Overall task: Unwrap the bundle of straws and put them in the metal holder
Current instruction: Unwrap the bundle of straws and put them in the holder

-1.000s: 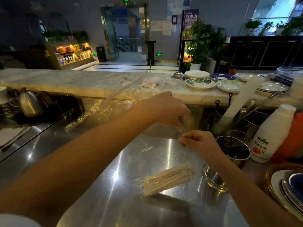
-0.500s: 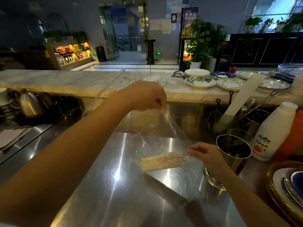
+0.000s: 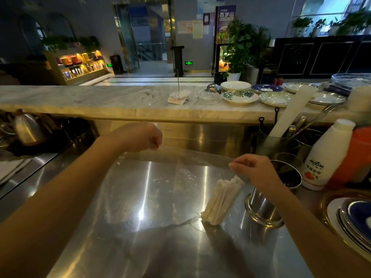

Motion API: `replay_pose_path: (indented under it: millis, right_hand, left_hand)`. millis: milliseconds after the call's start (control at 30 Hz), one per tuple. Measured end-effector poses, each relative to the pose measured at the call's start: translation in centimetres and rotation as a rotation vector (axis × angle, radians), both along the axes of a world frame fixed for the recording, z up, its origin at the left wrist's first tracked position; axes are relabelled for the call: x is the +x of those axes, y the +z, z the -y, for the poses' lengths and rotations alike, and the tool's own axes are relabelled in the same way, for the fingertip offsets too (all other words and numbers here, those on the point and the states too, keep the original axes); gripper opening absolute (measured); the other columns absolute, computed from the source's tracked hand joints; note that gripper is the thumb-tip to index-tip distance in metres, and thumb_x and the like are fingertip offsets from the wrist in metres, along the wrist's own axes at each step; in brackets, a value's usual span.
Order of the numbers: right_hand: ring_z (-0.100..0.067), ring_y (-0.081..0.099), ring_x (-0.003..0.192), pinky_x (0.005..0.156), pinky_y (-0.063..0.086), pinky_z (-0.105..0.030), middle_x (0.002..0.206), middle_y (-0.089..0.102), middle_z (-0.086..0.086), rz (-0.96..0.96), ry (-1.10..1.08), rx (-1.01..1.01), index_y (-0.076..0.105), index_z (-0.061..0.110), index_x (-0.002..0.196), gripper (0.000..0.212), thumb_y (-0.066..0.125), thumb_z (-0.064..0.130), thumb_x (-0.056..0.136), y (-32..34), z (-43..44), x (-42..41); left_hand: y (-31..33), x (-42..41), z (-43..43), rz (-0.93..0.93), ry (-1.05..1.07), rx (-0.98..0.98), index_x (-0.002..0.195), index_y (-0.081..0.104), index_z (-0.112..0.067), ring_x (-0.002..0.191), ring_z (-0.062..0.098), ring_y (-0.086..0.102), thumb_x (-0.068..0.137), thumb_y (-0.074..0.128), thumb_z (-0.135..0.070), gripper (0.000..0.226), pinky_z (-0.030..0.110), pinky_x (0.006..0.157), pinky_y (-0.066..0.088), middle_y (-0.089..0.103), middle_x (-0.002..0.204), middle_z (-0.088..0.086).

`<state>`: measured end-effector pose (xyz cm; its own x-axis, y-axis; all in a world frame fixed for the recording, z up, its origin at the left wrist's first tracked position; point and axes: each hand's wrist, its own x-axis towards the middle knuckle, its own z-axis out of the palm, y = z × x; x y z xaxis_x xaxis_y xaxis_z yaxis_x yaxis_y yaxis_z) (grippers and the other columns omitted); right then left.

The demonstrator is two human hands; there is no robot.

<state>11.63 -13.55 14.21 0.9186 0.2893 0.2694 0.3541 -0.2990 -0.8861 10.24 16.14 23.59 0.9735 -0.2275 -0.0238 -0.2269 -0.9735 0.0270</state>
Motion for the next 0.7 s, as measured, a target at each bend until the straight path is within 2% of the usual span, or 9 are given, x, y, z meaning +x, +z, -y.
replay_pose_path:
  millis: [133,233,333,467,600,700]
  right_hand:
    - [-0.015,0.062,0.076,0.066,0.048,-0.019,0.078,0.065,-0.004,-0.037,-0.105,0.070,0.065,0.015,0.082,0.007,0.063,0.008,0.080,-1.3,0.5,0.2]
    - [-0.007,0.063,0.076,0.062,0.049,-0.015,0.079,0.066,-0.001,-0.004,-0.127,0.073,0.064,0.020,0.080,0.012,0.062,0.009,0.081,-1.1,1.3,0.3]
    - [0.005,0.061,0.071,0.063,0.047,-0.006,0.077,0.065,0.007,0.133,-0.152,0.067,0.063,0.028,0.077,0.019,0.062,0.009,0.080,-0.2,1.5,0.3]
    - [-0.004,0.061,0.076,0.066,0.045,-0.014,0.078,0.064,0.005,0.111,-0.099,-0.041,0.063,0.023,0.081,0.011,0.063,0.012,0.081,-0.5,1.2,0.6]
    - [-0.008,0.060,0.081,0.066,0.042,-0.016,0.082,0.064,0.002,0.004,-0.107,0.054,0.061,0.025,0.080,0.015,0.059,0.011,0.084,-1.7,1.8,0.3]
    - [-0.008,0.061,0.076,0.065,0.043,-0.016,0.078,0.065,0.002,0.017,-0.120,0.051,0.062,0.027,0.076,0.020,0.057,0.010,0.085,-1.8,2.1,-0.1]
  left_hand:
    - [-1.8,-0.1,-1.2,0.016,0.011,-0.068,0.083,0.064,-0.021,0.073,0.010,0.054,0.083,0.064,-0.013,0.008,0.026,0.063,0.043,0.059,0.081,-0.006]
    - [-2.2,-0.4,-1.8,0.075,0.018,-0.110,0.084,0.066,-0.018,0.068,0.008,0.052,0.083,0.064,-0.014,0.005,0.026,0.059,0.039,0.058,0.078,-0.006]
    - [-2.5,-0.4,-2.1,0.177,0.049,-0.139,0.084,0.068,-0.016,0.077,0.016,0.057,0.081,0.066,-0.015,0.004,0.034,0.071,0.046,0.061,0.081,-0.004]
    - [-3.6,-0.3,-2.3,0.101,0.084,-0.026,0.084,0.067,-0.020,0.078,0.013,0.054,0.081,0.065,-0.017,0.004,0.029,0.070,0.042,0.065,0.087,-0.002]
    - [-4.4,-0.4,-2.5,0.172,0.086,-0.064,0.087,0.065,-0.021,0.079,0.016,0.057,0.084,0.062,-0.021,0.004,0.031,0.069,0.043,0.069,0.091,0.002]
    - [-4.6,-0.5,-2.5,0.206,0.089,-0.074,0.085,0.064,-0.023,0.083,0.020,0.060,0.084,0.062,-0.023,0.002,0.034,0.074,0.044,0.069,0.091,0.001]
